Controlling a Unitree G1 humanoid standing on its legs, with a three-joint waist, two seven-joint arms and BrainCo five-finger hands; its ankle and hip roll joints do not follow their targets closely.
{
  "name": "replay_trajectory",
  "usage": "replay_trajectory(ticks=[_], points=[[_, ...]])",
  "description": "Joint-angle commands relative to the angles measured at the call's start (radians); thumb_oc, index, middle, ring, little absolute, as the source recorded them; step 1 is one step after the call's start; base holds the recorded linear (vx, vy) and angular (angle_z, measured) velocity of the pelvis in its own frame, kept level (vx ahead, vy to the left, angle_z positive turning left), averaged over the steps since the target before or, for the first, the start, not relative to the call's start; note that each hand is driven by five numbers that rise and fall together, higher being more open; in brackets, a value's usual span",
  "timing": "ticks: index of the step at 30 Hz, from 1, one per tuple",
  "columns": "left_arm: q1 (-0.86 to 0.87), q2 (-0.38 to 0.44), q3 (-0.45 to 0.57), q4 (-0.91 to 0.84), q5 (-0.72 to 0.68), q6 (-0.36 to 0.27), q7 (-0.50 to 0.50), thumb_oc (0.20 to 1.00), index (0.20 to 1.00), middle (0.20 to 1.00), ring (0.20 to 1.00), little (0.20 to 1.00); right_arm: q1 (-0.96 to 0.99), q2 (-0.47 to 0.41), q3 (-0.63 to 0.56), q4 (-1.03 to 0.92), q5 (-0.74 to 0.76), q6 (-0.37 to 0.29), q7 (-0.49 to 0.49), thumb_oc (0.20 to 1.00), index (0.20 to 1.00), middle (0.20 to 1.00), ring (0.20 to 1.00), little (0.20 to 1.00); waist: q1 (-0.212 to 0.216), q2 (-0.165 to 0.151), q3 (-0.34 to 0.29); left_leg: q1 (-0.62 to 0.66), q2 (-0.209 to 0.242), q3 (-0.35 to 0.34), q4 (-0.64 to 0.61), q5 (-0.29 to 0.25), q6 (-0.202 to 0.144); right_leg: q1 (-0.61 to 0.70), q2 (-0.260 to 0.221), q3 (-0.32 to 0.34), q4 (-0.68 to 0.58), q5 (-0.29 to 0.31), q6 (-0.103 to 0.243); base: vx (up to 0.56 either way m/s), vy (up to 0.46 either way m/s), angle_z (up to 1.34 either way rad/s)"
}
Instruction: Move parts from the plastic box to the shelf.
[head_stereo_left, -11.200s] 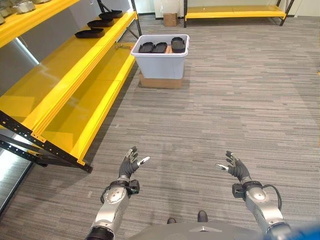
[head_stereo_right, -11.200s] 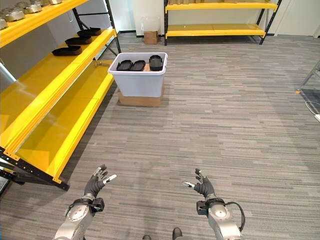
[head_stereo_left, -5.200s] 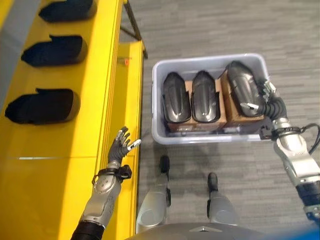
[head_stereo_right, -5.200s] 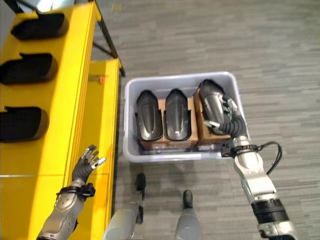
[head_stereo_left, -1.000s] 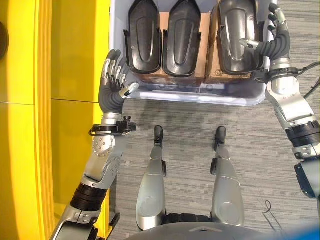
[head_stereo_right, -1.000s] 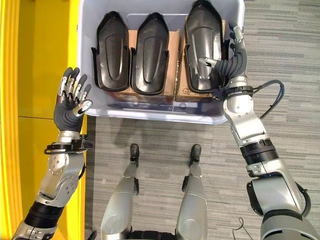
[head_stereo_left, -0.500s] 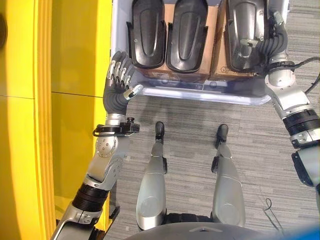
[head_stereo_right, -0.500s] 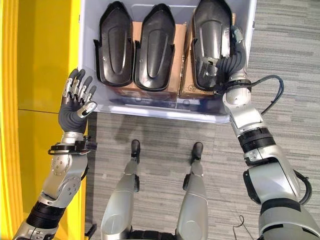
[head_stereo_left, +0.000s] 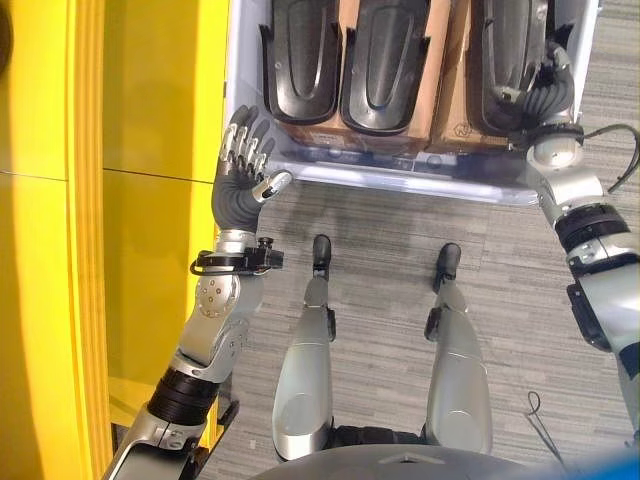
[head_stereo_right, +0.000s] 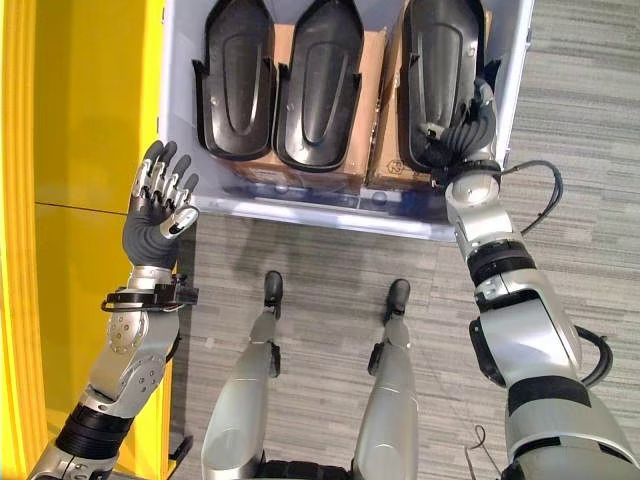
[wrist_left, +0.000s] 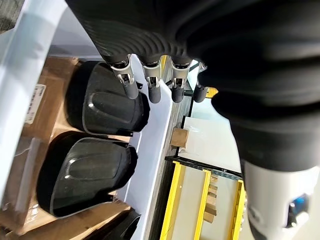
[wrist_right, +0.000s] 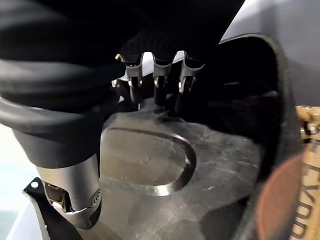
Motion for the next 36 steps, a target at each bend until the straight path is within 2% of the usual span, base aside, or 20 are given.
replay_trajectory(ticks=[1,6,20,27,31,32,36], points=[[0.001,0.018,0.001,-0.081,-0.017,-0.059,0.016,1.0,1.0,1.0,1.0,1.0,-0.024,0.037,0.065,0.05,0.052,-0.002,0.042,1.0,1.0,1.0,1.0,1.0,0.031,-0.01,-0.006,0.08,-0.007,0.001,-0.003,-0.107,0.031,-0.049,-0.005,-0.018,0.101,-0.107,-0.018,-0.02,0.018,0.04],[-0.002,0.019,0.001,-0.08,-0.013,-0.058,0.017,1.0,1.0,1.0,1.0,1.0,-0.019,0.058,0.075,0.05,0.039,0.001,0.044,1.0,1.0,1.0,1.0,1.0,0.035,-0.01,-0.006,0.069,-0.009,-0.002,0.0,-0.107,0.031,-0.058,-0.007,-0.02,0.102,-0.105,-0.017,-0.01,0.009,0.03],[-0.012,-0.002,0.001,-0.064,-0.013,-0.05,0.031,1.0,1.0,1.0,1.0,1.0,0.06,0.088,0.101,-0.14,-0.04,0.014,0.054,1.0,1.0,1.0,1.0,1.0,0.028,-0.036,-0.006,0.091,-0.015,-0.006,0.003,-0.114,0.037,-0.018,-0.014,-0.029,0.08,-0.091,-0.013,0.0,0.007,0.01],[-0.008,-0.002,0.006,-0.061,-0.016,-0.049,0.034,1.0,1.0,1.0,1.0,1.0,0.056,0.071,0.09,-0.197,-0.065,0.018,0.031,1.0,1.0,1.0,1.0,1.0,0.024,-0.046,-0.006,0.108,-0.013,-0.01,0.0,-0.116,0.036,0.002,-0.012,-0.024,0.071,-0.091,-0.013,0.0,0.0,0.0],[-0.004,-0.003,0.019,-0.067,-0.008,-0.043,0.047,1.0,1.0,1.0,1.0,1.0,0.067,0.029,0.059,-0.329,-0.119,0.029,-0.014,1.0,1.0,1.0,1.0,1.0,0.012,-0.058,-0.006,0.117,-0.011,-0.006,-0.003,-0.119,0.036,0.005,-0.009,-0.021,0.071,-0.091,-0.012,0.0,0.0,0.0],[0.001,-0.006,0.035,-0.074,0.001,-0.039,0.058,1.0,1.0,1.0,1.0,1.0,0.095,-0.003,0.02,-0.458,-0.158,0.032,-0.043,1.0,1.0,1.0,1.0,1.0,-0.001,-0.069,-0.006,0.123,-0.009,-0.002,-0.005,-0.121,0.036,0.005,-0.005,-0.018,0.071,-0.093,-0.012,0.0,0.0,0.0],[-0.001,-0.004,0.042,-0.076,0.009,-0.037,0.066,1.0,1.0,1.0,1.0,1.0,0.126,-0.019,-0.027,-0.557,-0.172,0.03,-0.067,1.0,1.0,1.0,1.0,1.0,-0.01,-0.078,-0.006,0.131,-0.006,0.004,-0.006,-0.124,0.035,0.008,-0.003,-0.014,0.073,-0.093,-0.012,0.0,0.0,0.0]])
